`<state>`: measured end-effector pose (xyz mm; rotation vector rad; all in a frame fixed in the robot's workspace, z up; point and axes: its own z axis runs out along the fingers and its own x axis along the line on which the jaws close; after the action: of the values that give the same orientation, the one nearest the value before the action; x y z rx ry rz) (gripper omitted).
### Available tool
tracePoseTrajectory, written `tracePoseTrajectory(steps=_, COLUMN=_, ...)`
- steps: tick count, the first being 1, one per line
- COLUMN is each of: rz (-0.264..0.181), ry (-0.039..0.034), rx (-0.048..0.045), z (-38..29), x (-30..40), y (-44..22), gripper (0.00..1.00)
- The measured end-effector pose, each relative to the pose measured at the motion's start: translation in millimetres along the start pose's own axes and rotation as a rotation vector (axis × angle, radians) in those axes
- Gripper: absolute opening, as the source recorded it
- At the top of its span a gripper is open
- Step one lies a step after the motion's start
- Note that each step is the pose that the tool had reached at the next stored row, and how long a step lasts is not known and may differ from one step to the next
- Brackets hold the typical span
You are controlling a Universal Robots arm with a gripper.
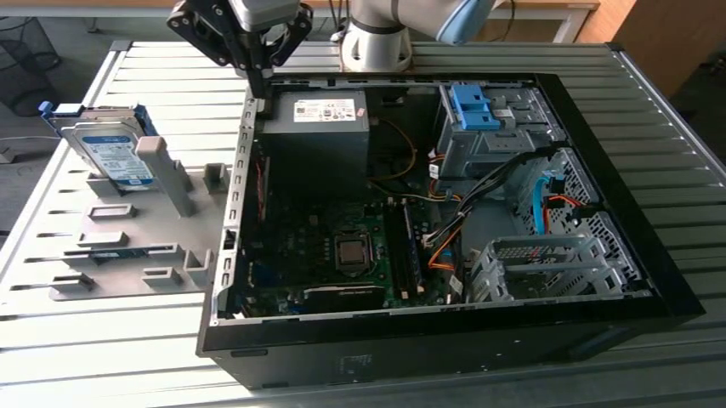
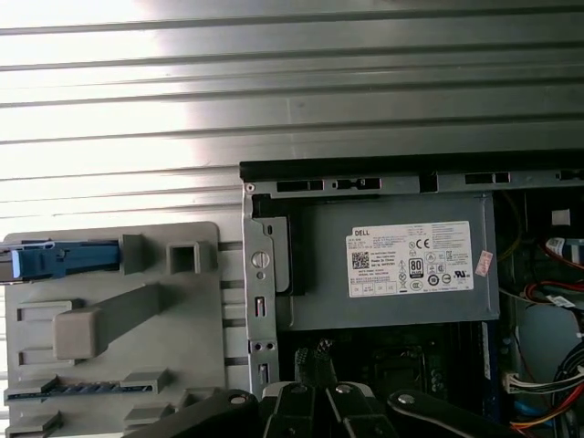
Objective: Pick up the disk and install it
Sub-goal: 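Reach for the disk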
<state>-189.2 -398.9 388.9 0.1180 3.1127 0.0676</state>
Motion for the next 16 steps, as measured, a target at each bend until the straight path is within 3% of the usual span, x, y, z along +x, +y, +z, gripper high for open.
tracePoseTrajectory(steps=6, rz=0.000, ry=0.0001, rx=0.0000, z=0.5, x=6.9, y=-0.5, gripper=0.11)
tracePoseTrajectory(steps=16, rz=0.000, ry=0.0016, rx=0.0002, z=1.5, x=12.7, y=-1.0, gripper=0.11)
